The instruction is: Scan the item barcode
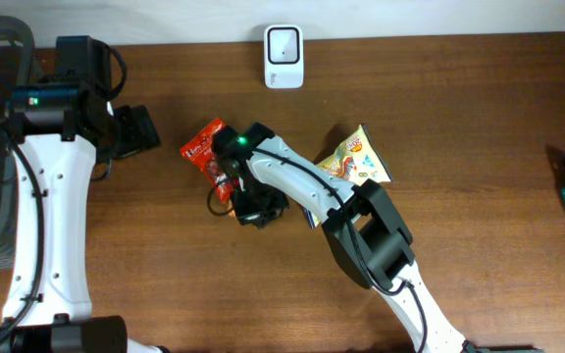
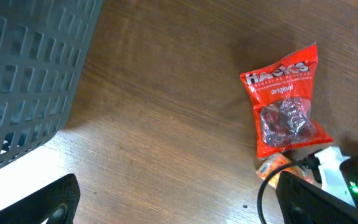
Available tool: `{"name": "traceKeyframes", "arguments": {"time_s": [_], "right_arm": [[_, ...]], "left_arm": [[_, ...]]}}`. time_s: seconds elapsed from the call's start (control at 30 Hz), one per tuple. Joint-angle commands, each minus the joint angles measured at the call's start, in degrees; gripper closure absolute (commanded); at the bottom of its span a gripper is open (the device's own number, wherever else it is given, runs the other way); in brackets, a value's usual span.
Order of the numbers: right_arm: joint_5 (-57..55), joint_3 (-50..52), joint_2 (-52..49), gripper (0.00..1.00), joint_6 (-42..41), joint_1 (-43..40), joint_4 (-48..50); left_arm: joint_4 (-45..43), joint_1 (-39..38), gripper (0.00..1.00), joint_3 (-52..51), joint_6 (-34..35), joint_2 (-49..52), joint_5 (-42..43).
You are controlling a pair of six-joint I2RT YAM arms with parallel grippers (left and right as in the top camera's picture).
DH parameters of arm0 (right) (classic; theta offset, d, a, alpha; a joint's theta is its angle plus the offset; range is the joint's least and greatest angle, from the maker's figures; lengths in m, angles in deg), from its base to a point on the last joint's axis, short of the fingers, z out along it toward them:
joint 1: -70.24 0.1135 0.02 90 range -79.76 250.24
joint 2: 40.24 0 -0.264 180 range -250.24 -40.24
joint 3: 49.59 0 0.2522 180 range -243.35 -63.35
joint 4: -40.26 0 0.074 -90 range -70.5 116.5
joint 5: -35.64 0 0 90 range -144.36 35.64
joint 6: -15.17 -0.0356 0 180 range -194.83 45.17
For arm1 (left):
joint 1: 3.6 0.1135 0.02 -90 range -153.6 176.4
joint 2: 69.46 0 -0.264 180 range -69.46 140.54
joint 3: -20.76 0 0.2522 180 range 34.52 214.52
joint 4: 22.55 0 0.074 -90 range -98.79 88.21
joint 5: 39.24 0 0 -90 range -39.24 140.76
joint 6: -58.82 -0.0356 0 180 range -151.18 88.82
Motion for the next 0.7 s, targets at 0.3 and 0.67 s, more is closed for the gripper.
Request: {"name": "traceKeyframes", "arguments": {"time_s": [0.3,0.67], "right_arm": [[-9.1,-23.8,3.2,0.96,4.5,-5.9,-7.2],[-5.9,-30.2,14.6,0.61,15.3,-31.5,-21.8]], "left_arm": [[0.0,0.1,0.01,0.2,-0.5,-0.2,-0.4],[-1.2,0.1,0.01,0.2,-0.4,-0.2,8.6]]}}
